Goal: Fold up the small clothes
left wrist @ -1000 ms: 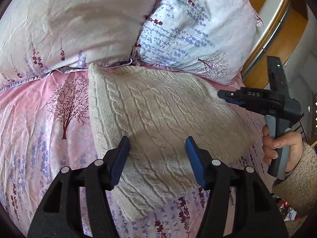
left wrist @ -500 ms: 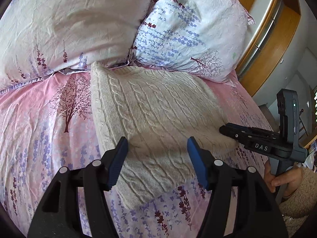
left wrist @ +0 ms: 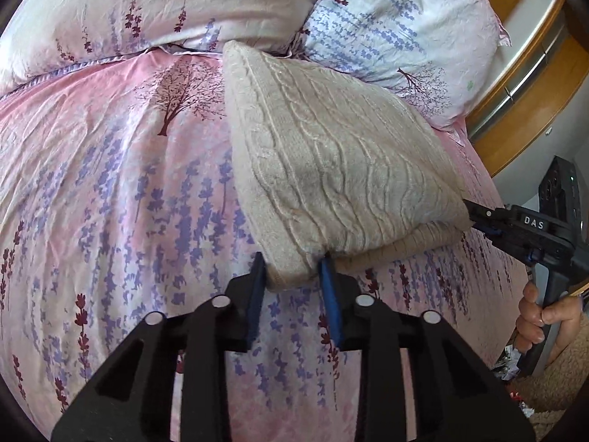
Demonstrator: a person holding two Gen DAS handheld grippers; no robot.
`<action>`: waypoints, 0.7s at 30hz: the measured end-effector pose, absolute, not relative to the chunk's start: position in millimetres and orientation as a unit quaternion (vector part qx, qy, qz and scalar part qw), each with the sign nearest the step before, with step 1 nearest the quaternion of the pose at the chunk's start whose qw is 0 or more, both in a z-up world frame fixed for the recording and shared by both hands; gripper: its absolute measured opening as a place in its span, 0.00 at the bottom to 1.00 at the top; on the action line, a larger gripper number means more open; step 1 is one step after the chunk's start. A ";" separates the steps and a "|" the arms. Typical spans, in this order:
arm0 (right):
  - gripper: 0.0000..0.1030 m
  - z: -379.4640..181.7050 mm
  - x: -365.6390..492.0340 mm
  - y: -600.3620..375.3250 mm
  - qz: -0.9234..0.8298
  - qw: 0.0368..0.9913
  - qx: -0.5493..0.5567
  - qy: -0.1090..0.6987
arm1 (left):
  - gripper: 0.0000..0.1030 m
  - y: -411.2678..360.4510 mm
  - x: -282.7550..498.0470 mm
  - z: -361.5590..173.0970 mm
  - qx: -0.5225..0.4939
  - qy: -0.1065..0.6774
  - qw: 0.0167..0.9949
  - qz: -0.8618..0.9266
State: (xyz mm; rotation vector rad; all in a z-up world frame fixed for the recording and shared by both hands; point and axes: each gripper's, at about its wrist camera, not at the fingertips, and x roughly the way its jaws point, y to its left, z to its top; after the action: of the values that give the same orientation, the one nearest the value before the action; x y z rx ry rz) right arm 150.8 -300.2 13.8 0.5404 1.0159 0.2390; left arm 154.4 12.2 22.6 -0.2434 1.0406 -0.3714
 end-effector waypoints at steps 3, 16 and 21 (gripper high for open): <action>0.15 22.0 142.3 -304.3 0.113 0.837 0.262 0.466 | 0.18 24.7 153.2 22.7 -0.131 0.489 0.845 -0.174; 0.16 13.1 139.7 -256.6 0.040 0.880 0.043 0.472 | 0.16 37.6 144.1 18.1 -0.155 0.477 0.849 -0.166; 0.35 43.7 123.8 -263.0 0.031 0.909 0.053 0.413 | 0.36 38.7 117.2 58.8 -0.118 0.412 0.888 -0.167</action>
State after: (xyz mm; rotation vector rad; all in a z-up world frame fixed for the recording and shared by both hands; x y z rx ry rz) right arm 123.8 -263.0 43.7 0.1093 0.8519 0.0633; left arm 117.2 38.7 58.8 -0.2460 0.8555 -0.3463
